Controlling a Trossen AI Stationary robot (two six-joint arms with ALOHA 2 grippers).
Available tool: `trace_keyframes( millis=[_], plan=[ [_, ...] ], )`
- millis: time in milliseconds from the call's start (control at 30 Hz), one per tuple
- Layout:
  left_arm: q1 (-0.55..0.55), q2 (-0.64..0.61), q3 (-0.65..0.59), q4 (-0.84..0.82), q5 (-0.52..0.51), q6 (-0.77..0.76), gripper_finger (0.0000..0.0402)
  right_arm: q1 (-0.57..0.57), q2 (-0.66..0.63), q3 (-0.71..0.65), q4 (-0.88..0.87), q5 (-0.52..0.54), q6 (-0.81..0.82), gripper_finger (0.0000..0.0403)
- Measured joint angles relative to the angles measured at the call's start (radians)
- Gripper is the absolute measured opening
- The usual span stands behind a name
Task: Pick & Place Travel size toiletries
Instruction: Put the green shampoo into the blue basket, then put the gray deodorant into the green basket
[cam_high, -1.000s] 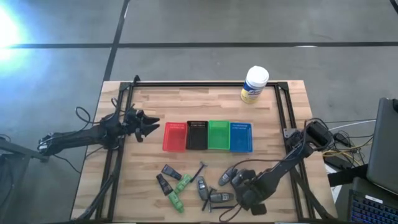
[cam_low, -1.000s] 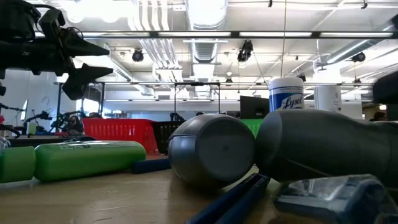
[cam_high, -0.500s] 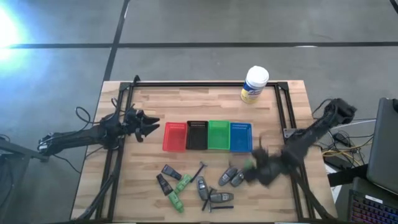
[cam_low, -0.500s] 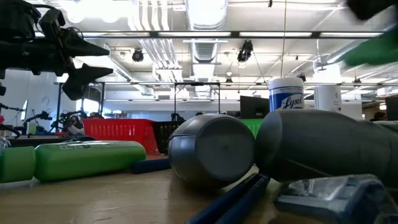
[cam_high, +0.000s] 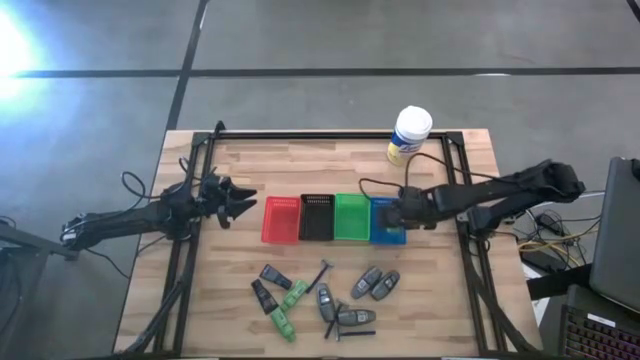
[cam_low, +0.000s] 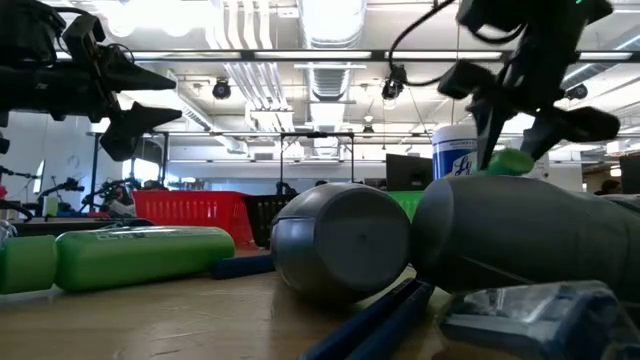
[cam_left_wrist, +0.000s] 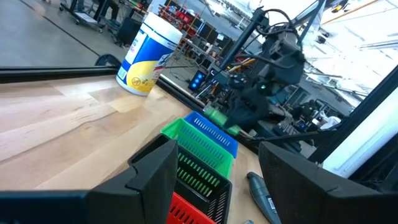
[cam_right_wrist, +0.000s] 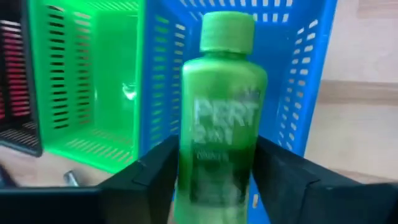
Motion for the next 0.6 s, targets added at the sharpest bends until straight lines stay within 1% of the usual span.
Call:
trace_keyframes(
  millis=[100,200,333,433,533,600],
  plan=[
    [0.000,0.000,0.000,-0.001,0.000,0.000,0.0229,-0.005,0.026,0.011,-0.006,-0.022,-0.035,0.0234],
    [0.000,0.000,0.000,0.000,0.000,0.000,0.0229,0.020,0.027,0.039,-0.007,-0.027,-0.059,0.0272],
    [0.000,0.000,0.000,-0.001,0.000,0.000,0.0229,0.118,0.025,0.127,-0.005,-0.021,-0.165,0.0309],
    [0.000,0.000,0.000,-0.001,0.000,0.000,0.0229,0.227,0.055,0.199,-0.014,-0.031,-0.263,0.0322],
    [0.000,0.000,0.000,-0.001,0.000,0.000,0.0229,0.310,0.126,0.251,-0.081,-0.102,-0.274,0.0322],
    [0.000,0.000,0.000,-0.001,0.000,0.000,0.0229,0.367,0.187,0.277,-0.096,-0.148,-0.369,0.0316]
  ],
)
